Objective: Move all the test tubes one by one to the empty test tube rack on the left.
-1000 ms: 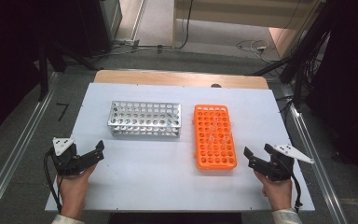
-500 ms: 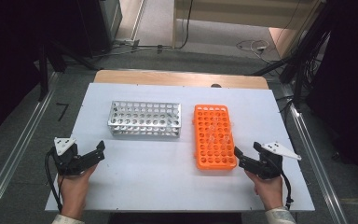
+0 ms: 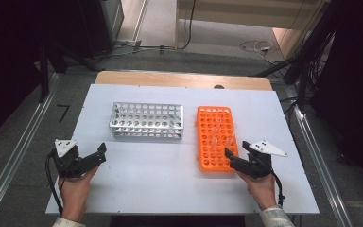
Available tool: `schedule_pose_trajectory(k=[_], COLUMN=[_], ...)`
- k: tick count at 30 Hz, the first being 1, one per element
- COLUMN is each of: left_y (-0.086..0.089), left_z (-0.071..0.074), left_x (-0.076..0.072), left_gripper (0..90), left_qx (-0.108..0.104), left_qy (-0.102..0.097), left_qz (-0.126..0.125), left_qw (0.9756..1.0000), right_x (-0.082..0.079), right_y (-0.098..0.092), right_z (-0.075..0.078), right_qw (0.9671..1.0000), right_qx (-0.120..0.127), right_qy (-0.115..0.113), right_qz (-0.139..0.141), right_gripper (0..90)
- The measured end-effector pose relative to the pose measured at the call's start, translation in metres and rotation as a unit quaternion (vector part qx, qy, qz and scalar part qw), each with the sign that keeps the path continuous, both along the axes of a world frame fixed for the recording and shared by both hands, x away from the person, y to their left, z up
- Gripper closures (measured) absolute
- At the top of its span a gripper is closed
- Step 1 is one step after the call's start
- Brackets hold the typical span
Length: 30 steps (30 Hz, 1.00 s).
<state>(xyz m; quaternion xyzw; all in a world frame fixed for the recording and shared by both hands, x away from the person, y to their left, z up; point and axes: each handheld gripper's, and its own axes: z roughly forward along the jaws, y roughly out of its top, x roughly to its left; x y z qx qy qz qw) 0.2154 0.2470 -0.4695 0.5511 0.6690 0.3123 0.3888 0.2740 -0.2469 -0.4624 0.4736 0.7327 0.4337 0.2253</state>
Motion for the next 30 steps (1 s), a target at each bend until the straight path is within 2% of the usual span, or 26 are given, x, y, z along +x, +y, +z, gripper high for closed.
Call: schedule_pose_trajectory(k=[5, 11, 19, 25, 30], left_y=[0.000, 0.000, 0.001, 0.001, 0.000], left_z=[0.000, 0.000, 0.000, 0.000, 0.000], left_x=[0.000, 0.000, -0.001, -0.001, -0.001], left_gripper=[3.4, 3.3, 3.4, 3.4, 3.4], left_qx=[0.001, 0.000, -0.001, -0.001, 0.000], left_qy=[0.001, 0.000, 0.003, 0.001, 0.002], left_qz=[-0.001, -0.001, -0.002, -0.001, -0.004], left_qw=[1.0000, 1.0000, 1.0000, 1.0000, 1.0000], right_x=[0.003, 0.004, 0.004, 0.005, 0.004], right_y=[0.006, 0.015, 0.021, 0.024, 0.024], right_z=[-0.001, -0.006, -0.009, -0.011, -0.012], right_qw=[1.0000, 0.9994, 0.9986, 0.9981, 0.9977], right_qx=[-0.001, -0.026, -0.047, -0.057, -0.063], right_qy=[0.000, -0.007, -0.017, -0.017, -0.021], right_qz=[0.010, 0.020, 0.017, 0.017, 0.014], right_gripper=[33.5, 45.9, 61.8, 69.7, 72.5])
